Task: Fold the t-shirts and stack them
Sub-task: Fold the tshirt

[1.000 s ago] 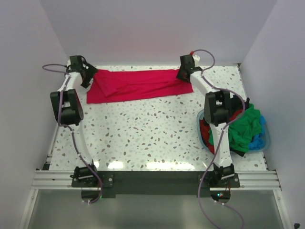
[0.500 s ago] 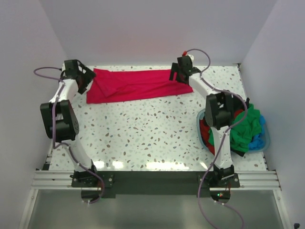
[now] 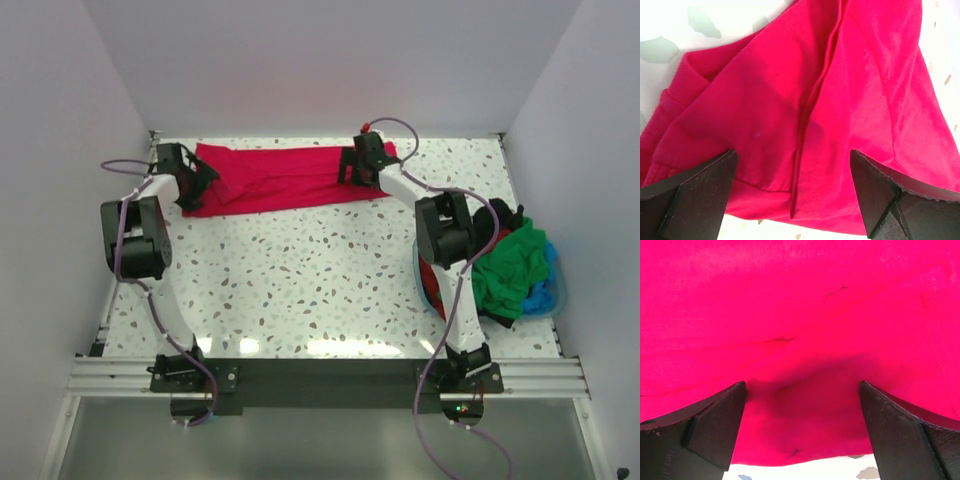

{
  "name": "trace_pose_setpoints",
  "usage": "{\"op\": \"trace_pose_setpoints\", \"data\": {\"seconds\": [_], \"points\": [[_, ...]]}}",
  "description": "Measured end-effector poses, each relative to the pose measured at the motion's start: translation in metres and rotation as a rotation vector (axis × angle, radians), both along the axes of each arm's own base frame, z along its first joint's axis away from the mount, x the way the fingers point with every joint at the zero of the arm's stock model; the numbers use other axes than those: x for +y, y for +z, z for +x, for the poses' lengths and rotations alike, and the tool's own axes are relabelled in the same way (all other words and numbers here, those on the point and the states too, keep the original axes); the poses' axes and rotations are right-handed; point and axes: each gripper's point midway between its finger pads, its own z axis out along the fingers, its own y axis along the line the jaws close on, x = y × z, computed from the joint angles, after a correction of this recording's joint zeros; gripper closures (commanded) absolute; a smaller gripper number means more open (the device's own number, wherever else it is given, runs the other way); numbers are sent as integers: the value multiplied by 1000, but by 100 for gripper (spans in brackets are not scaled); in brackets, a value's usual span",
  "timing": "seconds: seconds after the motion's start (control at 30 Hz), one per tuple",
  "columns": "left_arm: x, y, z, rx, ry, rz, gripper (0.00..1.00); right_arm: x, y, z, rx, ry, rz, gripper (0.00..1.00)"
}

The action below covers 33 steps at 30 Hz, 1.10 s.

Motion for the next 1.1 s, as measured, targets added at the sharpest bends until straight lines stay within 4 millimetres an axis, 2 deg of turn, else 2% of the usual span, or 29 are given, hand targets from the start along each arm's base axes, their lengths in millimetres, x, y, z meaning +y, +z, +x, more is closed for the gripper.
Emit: {"op": "trace_pose_setpoints", "data": {"seconds": [0.13,0.23,0.3,0.47,0.57,0.7,0.77,0.93,1.1], "points": [[2,-3,-6,-13,12,8,0,-4,0,-12,-18,1,13,1],[6,-3,-27,-6,31,13,0,-9,-1,-35,-5,7,13,1],[9,-4,-48,15,52,22,0,-10,-1,-57,19,15,15,1],[21,-9,-125,126,132,46,0,-10,-3,-118,83,40,18,1],[27,-11,-162,181,172,74,0,-10,-5,-155,114,47,25,1],[27,-9,-209,252,194,117,0,-16,-6,-189,152,42,23,1],[26,-2,-218,255,185,126,0,-19,-6,-196,161,35,23,2],[15,19,-219,202,142,143,0,-21,-6,-199,166,18,27,2],[-35,23,-215,174,-25,149,0,-22,-6,-199,167,7,25,1]]}}
